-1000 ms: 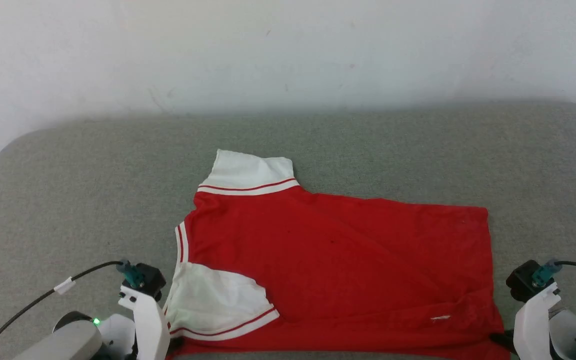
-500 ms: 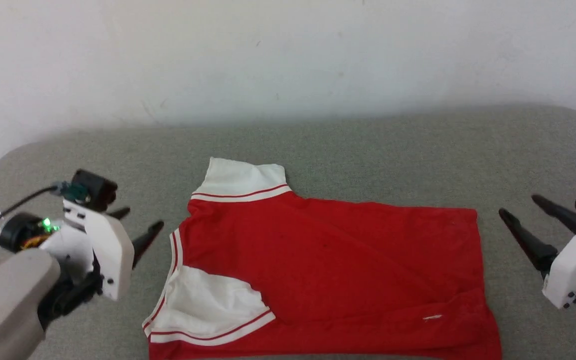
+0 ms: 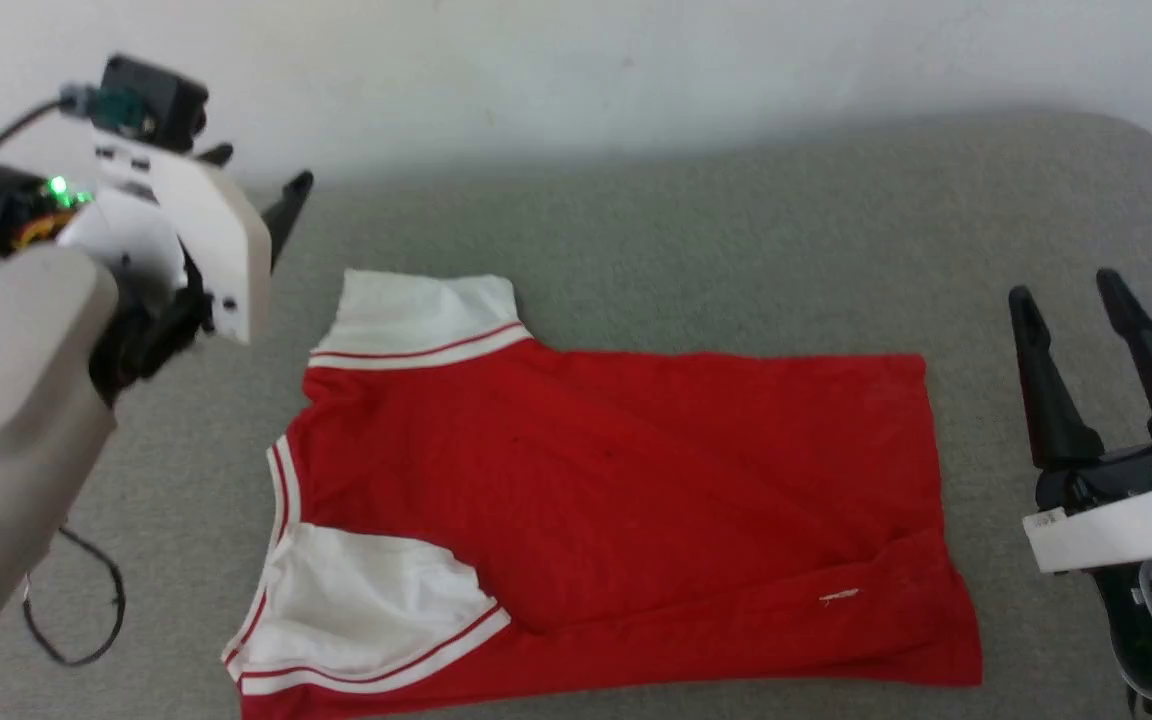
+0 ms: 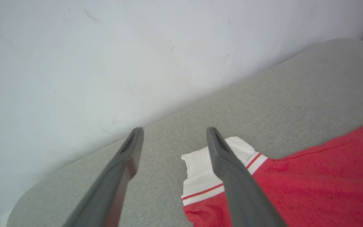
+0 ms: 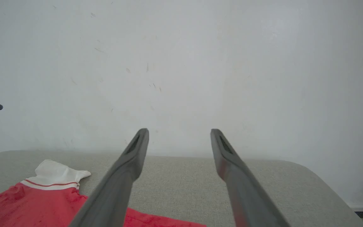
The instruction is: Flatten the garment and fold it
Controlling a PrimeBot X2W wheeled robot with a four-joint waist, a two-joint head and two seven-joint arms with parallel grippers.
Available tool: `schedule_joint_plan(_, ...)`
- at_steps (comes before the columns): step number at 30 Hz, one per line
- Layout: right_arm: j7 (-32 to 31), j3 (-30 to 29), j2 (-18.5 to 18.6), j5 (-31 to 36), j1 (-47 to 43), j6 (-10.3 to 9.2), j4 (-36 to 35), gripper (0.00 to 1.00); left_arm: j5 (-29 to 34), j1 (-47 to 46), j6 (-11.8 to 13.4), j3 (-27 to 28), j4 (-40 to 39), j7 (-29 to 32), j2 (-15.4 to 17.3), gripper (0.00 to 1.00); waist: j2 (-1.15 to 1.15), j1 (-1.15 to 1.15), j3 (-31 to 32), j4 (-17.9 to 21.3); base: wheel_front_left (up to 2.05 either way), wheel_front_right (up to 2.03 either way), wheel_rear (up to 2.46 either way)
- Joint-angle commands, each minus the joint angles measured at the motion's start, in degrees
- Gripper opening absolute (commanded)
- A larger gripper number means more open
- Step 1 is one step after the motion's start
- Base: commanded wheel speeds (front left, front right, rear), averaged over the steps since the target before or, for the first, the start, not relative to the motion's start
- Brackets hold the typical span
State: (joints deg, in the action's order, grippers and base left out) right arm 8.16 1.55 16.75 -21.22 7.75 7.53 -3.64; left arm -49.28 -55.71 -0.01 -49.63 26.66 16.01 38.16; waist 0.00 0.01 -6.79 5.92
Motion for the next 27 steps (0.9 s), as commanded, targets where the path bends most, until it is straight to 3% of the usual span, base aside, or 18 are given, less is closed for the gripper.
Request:
schedule_joint_plan(1,0.83,-0.68,-1.17,0.74,-0.77,-0.04,-1.20,1.00,0.47,-1.95,-0.58,-0.12,1.33,0.86,-0.72,1.00,0.00,-0.01,-5.36,3.75,0.00,0.00,0.00)
schedule_joint_plan(8,2.76,-0.66,-5.64,4.55,-1.33,-0.04,-4.59,1.00,2.65,-12.45,-3.90,-3.81,10.38,13.04,-2.84,1.00,0.00,-0.01,-13.24,7.60,0.00,0.00,0.00)
schedule_joint_plan(19,5.43,0.80,-6.05,6.03,2.29,-0.04,-0.48,1.00,-1.26,-18.06,-6.88,-8.72,16.69,35.18,-4.40,1.00,0.00,-0.01,-18.68,10.52,0.00,0.00,0.00)
schedule_joint_plan(27,6.21,2.34,-5.99,6.72,4.44,-0.04,1.97,1.00,0.65,-17.51,-7.32,-13.06,16.90,37.76,-2.78,1.00,0.00,-0.01,-19.46,10.75,0.00,0.00,0.00)
